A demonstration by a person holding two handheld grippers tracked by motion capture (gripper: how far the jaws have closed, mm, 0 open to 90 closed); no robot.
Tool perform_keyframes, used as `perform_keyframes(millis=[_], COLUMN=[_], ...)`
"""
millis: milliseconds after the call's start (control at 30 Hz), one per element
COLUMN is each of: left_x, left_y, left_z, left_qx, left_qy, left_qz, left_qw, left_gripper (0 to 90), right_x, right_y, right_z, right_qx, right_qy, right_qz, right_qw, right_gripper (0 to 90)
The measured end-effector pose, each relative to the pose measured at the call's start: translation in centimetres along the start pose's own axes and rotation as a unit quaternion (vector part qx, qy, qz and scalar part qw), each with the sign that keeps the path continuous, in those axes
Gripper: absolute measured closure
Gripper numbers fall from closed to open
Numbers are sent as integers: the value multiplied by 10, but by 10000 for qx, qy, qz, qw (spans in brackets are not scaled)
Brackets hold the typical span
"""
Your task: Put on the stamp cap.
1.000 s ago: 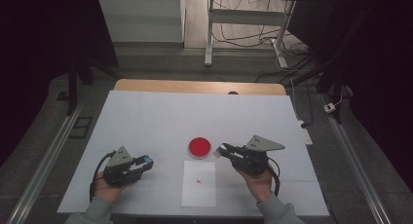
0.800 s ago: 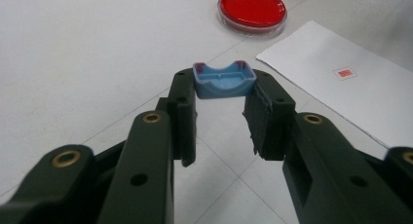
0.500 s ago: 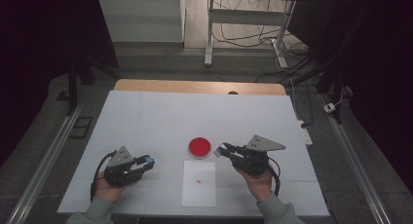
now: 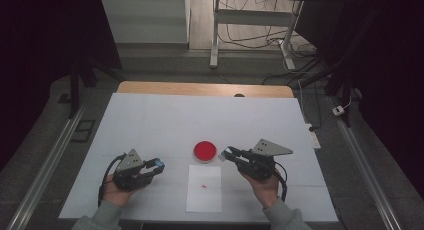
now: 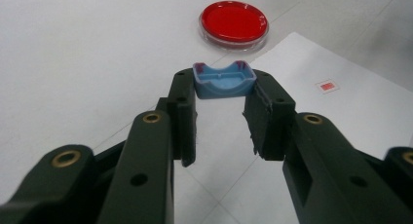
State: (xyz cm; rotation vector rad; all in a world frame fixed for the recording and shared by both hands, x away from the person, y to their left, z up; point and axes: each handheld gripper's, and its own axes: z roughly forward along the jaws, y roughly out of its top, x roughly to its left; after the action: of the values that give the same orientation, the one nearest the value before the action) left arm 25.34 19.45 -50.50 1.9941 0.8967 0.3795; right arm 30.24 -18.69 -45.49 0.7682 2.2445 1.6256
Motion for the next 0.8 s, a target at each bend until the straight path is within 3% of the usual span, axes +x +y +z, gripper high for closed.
perform_keyframes(millis=[800], left_x=[-11], left_y=[15], left_z=[14], left_qx=[-19], left_qy=[-147], left_qz=[171], left_qw=[9997], left_gripper=[653], right_x=[2], right_y=[0], right_z=[2], right_qx=[-43], right_qy=[17], right_qz=[-4], right_qw=[10000], right_gripper=[754])
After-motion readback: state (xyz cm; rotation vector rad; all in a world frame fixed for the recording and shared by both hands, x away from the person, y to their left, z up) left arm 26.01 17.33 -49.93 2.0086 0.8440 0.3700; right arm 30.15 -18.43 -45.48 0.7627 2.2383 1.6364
